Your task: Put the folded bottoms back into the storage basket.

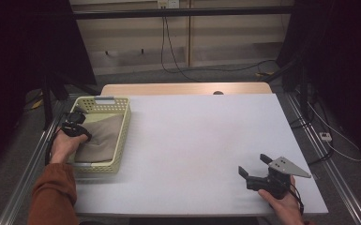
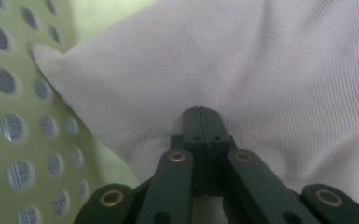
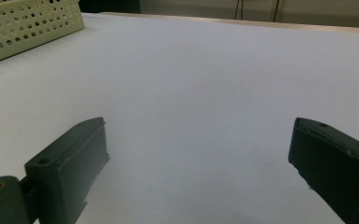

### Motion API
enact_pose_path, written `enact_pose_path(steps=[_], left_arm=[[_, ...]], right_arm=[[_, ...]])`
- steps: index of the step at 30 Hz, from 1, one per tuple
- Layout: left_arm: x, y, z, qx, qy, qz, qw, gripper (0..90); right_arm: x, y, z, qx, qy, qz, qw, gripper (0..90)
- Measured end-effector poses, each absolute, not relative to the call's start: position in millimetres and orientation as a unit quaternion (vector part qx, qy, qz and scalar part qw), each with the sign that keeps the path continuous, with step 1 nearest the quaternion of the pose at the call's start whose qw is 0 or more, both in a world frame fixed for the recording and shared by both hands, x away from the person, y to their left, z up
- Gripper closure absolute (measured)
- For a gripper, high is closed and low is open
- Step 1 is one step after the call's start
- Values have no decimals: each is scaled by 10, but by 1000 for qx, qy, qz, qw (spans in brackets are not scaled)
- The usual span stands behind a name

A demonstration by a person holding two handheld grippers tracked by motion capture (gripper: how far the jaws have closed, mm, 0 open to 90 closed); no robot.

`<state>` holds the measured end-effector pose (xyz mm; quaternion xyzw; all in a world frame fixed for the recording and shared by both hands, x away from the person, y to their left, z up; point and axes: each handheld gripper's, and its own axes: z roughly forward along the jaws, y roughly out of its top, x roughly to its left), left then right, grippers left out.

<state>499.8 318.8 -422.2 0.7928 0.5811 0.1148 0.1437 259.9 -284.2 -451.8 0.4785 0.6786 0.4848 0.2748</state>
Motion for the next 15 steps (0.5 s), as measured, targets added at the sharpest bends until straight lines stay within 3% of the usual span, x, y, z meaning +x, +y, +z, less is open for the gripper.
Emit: enact_pose_path(steps=[15], left_arm=[[5115, 3237, -4313, 777, 573, 183, 184, 900]], right_arm=[[2607, -2869, -4531, 483, 675, 488, 272, 41]])
